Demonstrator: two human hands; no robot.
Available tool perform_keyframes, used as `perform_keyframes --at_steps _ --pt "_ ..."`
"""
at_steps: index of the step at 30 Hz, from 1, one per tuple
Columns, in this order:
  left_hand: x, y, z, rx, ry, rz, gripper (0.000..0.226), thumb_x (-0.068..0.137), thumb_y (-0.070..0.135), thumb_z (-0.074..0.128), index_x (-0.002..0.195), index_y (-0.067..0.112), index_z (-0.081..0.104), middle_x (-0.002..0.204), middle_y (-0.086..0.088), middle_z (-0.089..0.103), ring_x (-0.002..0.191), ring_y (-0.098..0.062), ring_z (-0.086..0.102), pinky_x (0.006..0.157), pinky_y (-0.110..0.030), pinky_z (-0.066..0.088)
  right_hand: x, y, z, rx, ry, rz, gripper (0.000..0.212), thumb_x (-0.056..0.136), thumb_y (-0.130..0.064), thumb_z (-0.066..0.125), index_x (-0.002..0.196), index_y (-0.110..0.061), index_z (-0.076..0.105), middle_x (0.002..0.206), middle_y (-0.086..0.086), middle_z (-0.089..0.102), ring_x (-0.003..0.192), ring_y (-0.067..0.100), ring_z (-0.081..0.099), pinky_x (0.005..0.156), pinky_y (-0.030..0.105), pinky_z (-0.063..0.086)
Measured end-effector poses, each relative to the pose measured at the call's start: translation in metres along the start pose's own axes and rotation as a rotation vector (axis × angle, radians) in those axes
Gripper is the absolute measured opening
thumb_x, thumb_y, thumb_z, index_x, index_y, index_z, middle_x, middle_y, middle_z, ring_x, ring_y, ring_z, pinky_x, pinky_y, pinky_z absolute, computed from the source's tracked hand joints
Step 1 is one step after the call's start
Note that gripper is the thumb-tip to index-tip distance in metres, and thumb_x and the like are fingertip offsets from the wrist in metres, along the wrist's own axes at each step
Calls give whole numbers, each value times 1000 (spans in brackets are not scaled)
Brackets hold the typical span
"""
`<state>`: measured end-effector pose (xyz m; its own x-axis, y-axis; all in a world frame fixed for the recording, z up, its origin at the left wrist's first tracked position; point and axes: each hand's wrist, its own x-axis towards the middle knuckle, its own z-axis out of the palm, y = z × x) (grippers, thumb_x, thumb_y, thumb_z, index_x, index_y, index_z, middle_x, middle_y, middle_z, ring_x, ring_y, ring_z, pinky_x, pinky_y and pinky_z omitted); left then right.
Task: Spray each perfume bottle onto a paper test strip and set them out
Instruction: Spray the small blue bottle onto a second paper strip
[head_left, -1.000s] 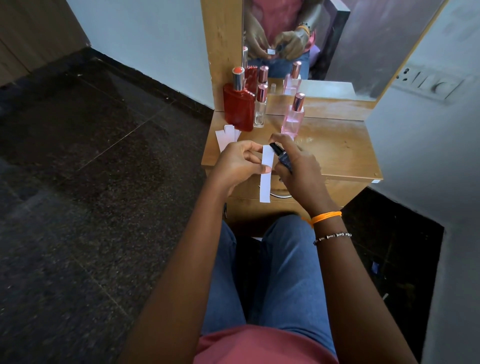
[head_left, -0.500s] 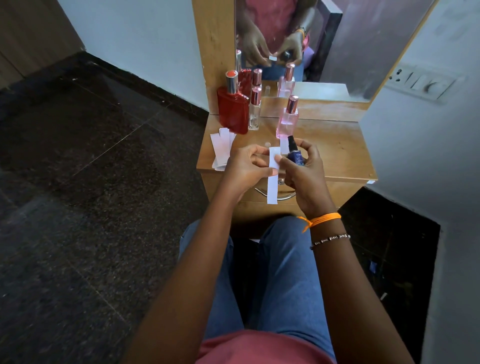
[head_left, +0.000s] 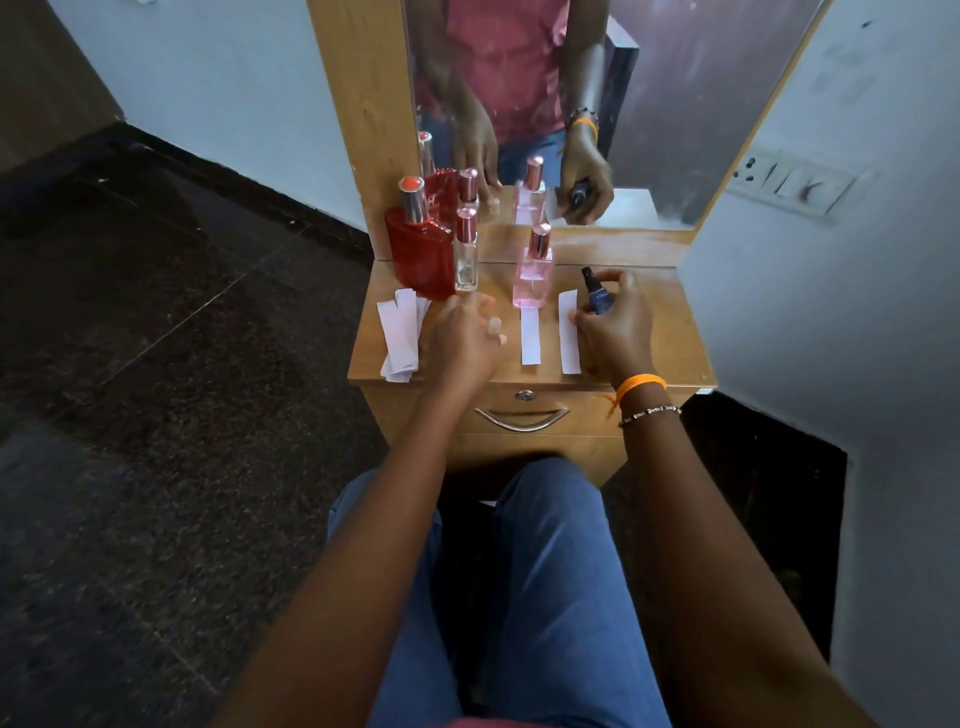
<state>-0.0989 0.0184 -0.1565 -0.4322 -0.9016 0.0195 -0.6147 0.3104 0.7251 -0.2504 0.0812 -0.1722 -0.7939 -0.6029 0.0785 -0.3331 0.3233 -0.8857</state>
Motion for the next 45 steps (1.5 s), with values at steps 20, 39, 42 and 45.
perform_keyframes --at_steps 20,39,42,45 --pt "-4 22 -8 -373 -64 -66 21 91 26 56 102 11 66 80 8 60 79 -7 54 61 -13 36 -51 -6 -3 103 32 -203 38 84 2 57 119 -11 49 85 -7 57 77 18 59 74 34 52" --pt "-44 27 -20 -577 -241 -63 8 88 17 63 83 12 65 68 5 58 66 -3 52 60 -7 44 -100 -11 -13 98 -361 -294 61 85 0 51 133 -35 36 93 11 65 76 30 65 77 53 52" --pt "-46 25 -25 -563 -281 -47 6 87 16 64 84 11 67 69 6 60 67 -4 52 69 -18 44 -103 -10 -13 179 -418 -292 62 79 1 48 131 -33 44 106 -10 61 79 15 58 84 54 51" --pt "-47 24 -26 -553 -301 -65 14 89 24 61 91 13 69 80 0 64 74 -8 53 80 -26 46 -101 -11 -13 226 -364 -219 56 80 2 48 127 -27 48 84 -1 59 63 7 49 65 40 54"
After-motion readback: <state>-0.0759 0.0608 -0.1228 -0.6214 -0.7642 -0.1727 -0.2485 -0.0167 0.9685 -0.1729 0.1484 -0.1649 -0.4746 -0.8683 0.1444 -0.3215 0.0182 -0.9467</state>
